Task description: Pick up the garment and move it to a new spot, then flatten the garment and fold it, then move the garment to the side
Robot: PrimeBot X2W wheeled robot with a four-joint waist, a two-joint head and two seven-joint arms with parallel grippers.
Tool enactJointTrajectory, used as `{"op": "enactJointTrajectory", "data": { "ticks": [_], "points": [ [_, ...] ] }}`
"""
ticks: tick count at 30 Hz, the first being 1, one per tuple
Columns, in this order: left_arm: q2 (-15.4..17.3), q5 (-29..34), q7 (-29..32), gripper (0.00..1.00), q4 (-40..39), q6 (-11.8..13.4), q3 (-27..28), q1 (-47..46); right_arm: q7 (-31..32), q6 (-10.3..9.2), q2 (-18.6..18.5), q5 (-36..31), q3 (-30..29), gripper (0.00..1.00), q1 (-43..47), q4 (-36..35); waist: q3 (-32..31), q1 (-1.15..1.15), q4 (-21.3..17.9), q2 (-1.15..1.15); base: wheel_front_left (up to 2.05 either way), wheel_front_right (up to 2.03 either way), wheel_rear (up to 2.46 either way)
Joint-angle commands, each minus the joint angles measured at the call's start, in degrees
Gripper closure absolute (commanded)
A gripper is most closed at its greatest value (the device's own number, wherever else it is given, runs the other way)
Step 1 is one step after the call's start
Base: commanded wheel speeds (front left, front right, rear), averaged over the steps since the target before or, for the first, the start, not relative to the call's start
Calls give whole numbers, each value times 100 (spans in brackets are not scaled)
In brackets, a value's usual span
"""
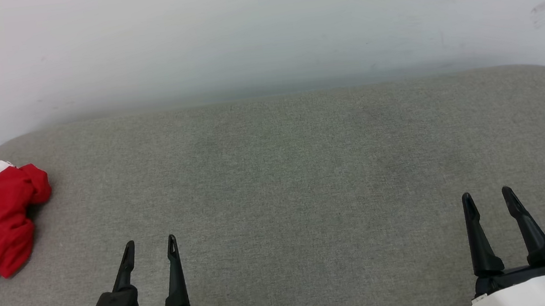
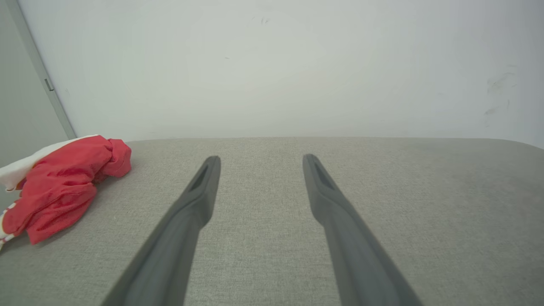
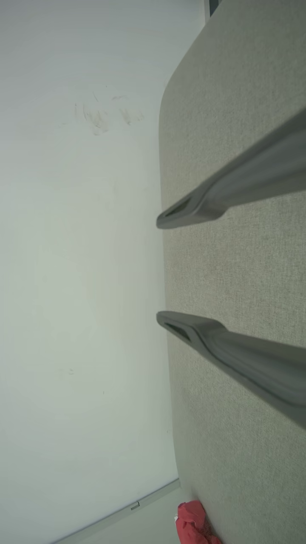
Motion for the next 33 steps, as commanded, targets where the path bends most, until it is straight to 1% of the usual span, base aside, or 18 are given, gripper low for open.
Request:
{"op": "enactJointTrajectory", "data": {
  "ticks": [1,4,11,19,25,31,33],
  "points": [
    [-7,145,-58,0,-20,-23,9,60,-57,0,-7,-79,6,0,65,-28,-2,0,2,0,0,0,0],
    [-9,245,-92,0,-24,-9,4,65,-84,0,-6,-136,3,0,83,-22,2,0,6,0,0,0,0],
    [-10,146,-83,0,16,15,-5,35,-78,0,-6,42,8,0,67,38,10,0,16,0,0,0,0],
    [-10,135,-83,0,60,34,-20,-8,-78,0,-6,32,7,0,93,35,12,0,99,0,0,0,0],
    [-9,194,-83,0,114,26,-26,-100,-78,0,-5,-54,48,0,121,-20,26,0,417,0,0,0,0],
    [-9,76,-83,0,125,57,23,-140,-77,-1,-5,-152,45,0,138,-72,51,0,906,0,0,0,0],
    [-10,122,-83,0,127,54,24,-122,-77,0,-5,-217,71,0,140,-92,64,0,1079,0,0,0,0]
  ]
}}
